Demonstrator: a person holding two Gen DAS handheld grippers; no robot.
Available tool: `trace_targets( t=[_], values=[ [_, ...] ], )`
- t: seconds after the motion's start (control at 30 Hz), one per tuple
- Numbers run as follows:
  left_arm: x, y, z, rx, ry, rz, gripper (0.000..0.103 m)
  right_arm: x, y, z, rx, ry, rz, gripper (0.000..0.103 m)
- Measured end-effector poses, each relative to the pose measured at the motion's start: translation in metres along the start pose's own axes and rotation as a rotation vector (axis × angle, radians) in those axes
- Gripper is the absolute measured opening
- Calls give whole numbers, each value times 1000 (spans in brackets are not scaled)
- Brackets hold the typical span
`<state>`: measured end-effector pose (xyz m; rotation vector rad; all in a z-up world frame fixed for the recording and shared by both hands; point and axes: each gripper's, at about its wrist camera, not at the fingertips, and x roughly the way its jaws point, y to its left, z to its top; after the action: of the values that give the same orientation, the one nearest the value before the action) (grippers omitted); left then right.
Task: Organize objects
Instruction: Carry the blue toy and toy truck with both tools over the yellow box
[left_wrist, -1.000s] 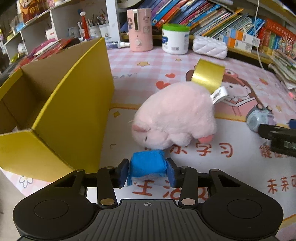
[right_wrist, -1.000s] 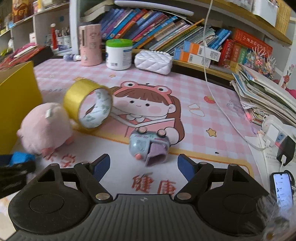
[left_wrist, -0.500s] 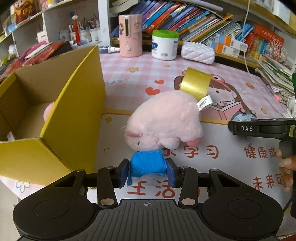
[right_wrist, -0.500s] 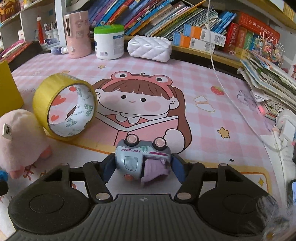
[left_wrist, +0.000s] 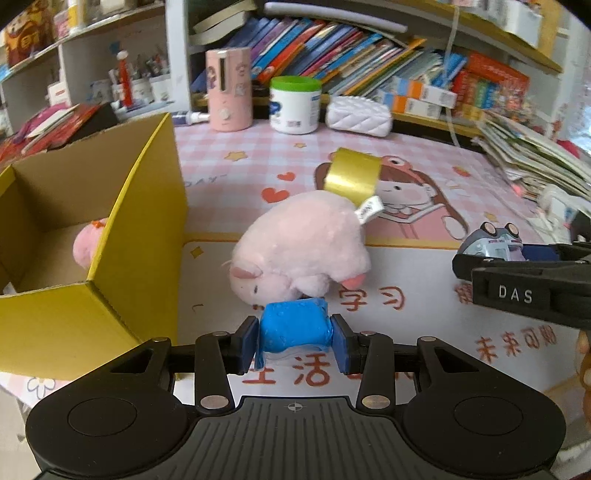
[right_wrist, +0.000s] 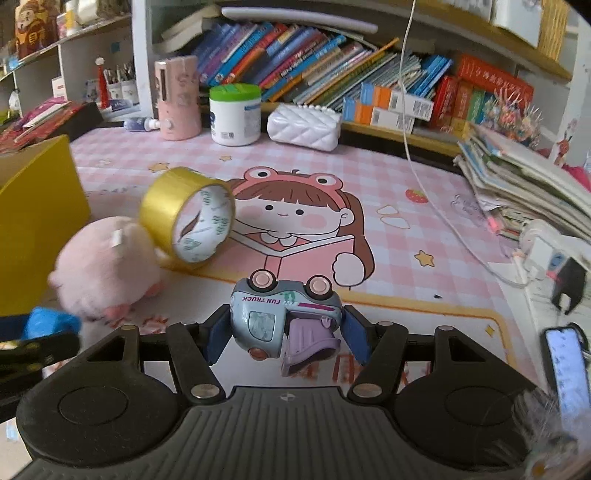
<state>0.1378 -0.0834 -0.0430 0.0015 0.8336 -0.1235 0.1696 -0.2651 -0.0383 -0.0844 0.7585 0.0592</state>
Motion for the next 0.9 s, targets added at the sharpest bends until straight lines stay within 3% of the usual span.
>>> trace_targets(
  t=[0.4, 0.9],
  values=[
    [-49, 33, -38, 9, -43, -55, 40, -63, 44, -36, 6, -28, -74, 61],
    [-118, 115, -103, -41, -44, 23, 40, -124, 145, -90, -53, -17, -33, 61]
  ],
)
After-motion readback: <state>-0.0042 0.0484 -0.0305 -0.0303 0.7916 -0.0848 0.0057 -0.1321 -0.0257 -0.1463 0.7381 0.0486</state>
